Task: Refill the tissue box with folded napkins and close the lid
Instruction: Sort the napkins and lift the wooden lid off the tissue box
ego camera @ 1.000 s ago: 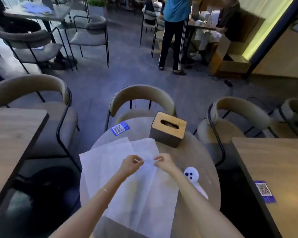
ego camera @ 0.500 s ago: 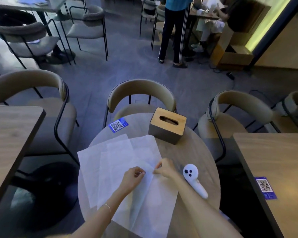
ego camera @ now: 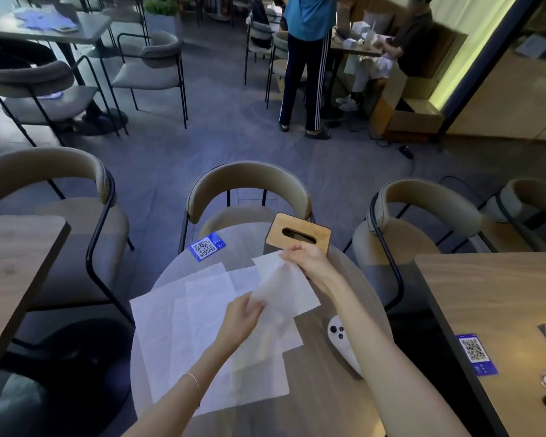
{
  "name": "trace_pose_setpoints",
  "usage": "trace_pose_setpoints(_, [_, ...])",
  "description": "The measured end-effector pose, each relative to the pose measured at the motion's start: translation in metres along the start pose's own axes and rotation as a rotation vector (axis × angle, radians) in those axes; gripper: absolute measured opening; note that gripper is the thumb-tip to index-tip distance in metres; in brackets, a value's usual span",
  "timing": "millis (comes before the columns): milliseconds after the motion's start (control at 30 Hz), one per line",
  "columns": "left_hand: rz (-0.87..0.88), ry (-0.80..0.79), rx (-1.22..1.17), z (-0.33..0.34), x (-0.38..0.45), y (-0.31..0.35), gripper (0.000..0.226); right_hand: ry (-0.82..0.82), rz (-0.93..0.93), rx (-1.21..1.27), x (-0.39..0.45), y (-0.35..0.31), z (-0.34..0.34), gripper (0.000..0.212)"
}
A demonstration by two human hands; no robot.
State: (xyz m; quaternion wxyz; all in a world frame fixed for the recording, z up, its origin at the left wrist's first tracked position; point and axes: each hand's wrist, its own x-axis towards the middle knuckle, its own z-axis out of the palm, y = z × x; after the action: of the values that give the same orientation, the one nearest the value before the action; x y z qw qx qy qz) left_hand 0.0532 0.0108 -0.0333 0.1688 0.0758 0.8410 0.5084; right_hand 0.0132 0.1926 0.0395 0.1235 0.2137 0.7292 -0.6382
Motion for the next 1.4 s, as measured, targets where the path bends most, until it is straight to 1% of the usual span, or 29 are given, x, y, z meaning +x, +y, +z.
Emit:
trace_pose_setpoints(33, [0.017, -0.003, 0.009, -0.001, 0.004, -0.001, 0.030, 0.015, 0.002, -0.006, 0.001, -0.005, -0.004, 0.031])
trace_pose_setpoints(67, [0.015, -0.020, 0.008, -0.003, 0.006, 0.000, 0.033, 0.035, 0.002, -0.016, 0.001, -0.009, -0.007, 0.037])
trace_pose_setpoints(133, [0.012, -0.088, -0.004, -0.009, 0.009, 0.003, 0.030, 0.099, -0.015, 0.015, 0.003, -0.016, -0.012, 0.038])
trace_pose_setpoints(167, [0.003, -0.134, -0.038, -0.012, 0.010, 0.003, 0.027, 0.152, -0.026, 0.069, 0.004, -0.019, -0.015, 0.036])
trace_pose_setpoints(233, [-0.056, -0.228, -0.205, -0.020, 0.009, 0.008, 0.021, 0.270, -0.044, 0.195, 0.007, -0.023, -0.018, 0.034])
trace_pose_setpoints(267, [-0.099, -0.250, -0.305, -0.023, 0.008, 0.009, 0.022, 0.321, -0.035, 0.232, 0.010, -0.022, -0.018, 0.034])
trace_pose_setpoints(333, [-0.173, -0.224, -0.506, -0.028, 0.010, 0.014, 0.025, 0.368, 0.028, 0.194, 0.010, -0.016, -0.016, 0.040])
trace_pose_setpoints(367, [-0.205, -0.197, -0.590, -0.031, 0.011, 0.017, 0.023, 0.353, 0.066, 0.120, 0.007, -0.011, -0.014, 0.044])
trace_pose_setpoints(433, [-0.231, -0.148, -0.648, -0.034, 0.014, 0.021, 0.021, 0.217, 0.074, 0.024, -0.001, 0.003, -0.009, 0.056])
trace_pose_setpoints(500, [-0.192, -0.119, -0.612, -0.036, 0.017, 0.025, 0.026, 0.057, 0.010, 0.025, -0.009, 0.015, -0.005, 0.073])
trace_pose_setpoints(533, [-0.163, -0.111, -0.587, -0.036, 0.018, 0.026, 0.029, 0.012, -0.038, 0.015, -0.010, 0.019, -0.004, 0.076])
trace_pose_setpoints(567, [-0.143, -0.103, -0.566, -0.036, 0.018, 0.028, 0.032, -0.012, -0.092, -0.022, -0.012, 0.020, -0.001, 0.074])
trace_pose_setpoints(633, [-0.112, -0.082, -0.527, -0.038, 0.019, 0.033, 0.028, -0.031, -0.195, -0.199, -0.010, 0.023, 0.003, 0.067])
trace_pose_setpoints(700, [-0.090, -0.078, -0.491, -0.039, 0.022, 0.035, 0.027, -0.078, -0.230, -0.411, -0.008, 0.022, 0.007, 0.062])
trace_pose_setpoints(733, [-0.079, -0.078, -0.469, -0.040, 0.024, 0.035, 0.029, -0.095, -0.231, -0.479, -0.008, 0.020, 0.009, 0.057])
trace_pose_setpoints(800, [-0.047, -0.081, -0.445, -0.043, 0.026, 0.037, 0.033, -0.111, -0.258, -0.544, -0.007, 0.017, 0.012, 0.037])
trace_pose_setpoints(833, [-0.034, -0.082, -0.440, -0.044, 0.027, 0.038, 0.033, -0.115, -0.286, -0.538, -0.007, 0.015, 0.015, 0.025])
trace_pose_setpoints(867, [-0.023, -0.080, -0.440, -0.046, 0.029, 0.039, 0.030, -0.123, -0.301, -0.505, -0.008, 0.013, 0.016, 0.026])
trace_pose_setpoints(900, [-0.013, -0.068, -0.444, -0.048, 0.030, 0.039, 0.026, -0.128, -0.294, -0.465, -0.009, 0.012, 0.015, 0.033])
trace_pose_setpoints(933, [-0.002, -0.044, -0.439, -0.049, 0.031, 0.039, 0.021, -0.135, -0.272, -0.436, -0.009, 0.012, 0.014, 0.035])
trace_pose_setpoints(1000, [0.009, 0.040, -0.398, -0.050, 0.037, 0.037, 0.011, -0.164, -0.234, -0.387, -0.008, 0.011, 0.009, 0.031])
trace_pose_setpoints(1067, [-0.012, 0.089, -0.365, -0.051, 0.044, 0.037, 0.008, -0.212, -0.178, -0.344, -0.006, 0.011, 0.005, 0.027])
trace_pose_setpoints(1100, [-0.022, 0.069, -0.368, -0.051, 0.046, 0.038, 0.010, -0.228, -0.157, -0.327, -0.006, 0.010, 0.004, 0.030])
trace_pose_setpoints(1200, [-0.064, -0.048, -0.445, -0.050, 0.053, 0.041, 0.017, -0.239, -0.124, -0.270, 0.003, 0.012, 0.000, 0.051])
trace_pose_setpoints(1233, [-0.092, -0.063, -0.475, -0.049, 0.055, 0.040, 0.019, -0.217, -0.113, -0.261, 0.005, 0.012, -0.001, 0.051])
trace_pose_setpoints(1300, [-0.157, -0.076, -0.467, -0.044, 0.060, 0.039, 0.031, -0.098, -0.098, -0.247, 0.012, 0.010, -0.002, 0.042])
trace_pose_setpoints(1333, [-0.178, -0.090, -0.437, -0.040, 0.064, 0.039, 0.041, -0.003, -0.119, -0.262, 0.018, 0.011, -0.003, 0.036])
trace_pose_setpoints(1400, [-0.191, -0.139, -0.361, -0.032, 0.073, 0.044, 0.065, 0.182, -0.182, -0.386, 0.036, 0.013, -0.007, 0.029])
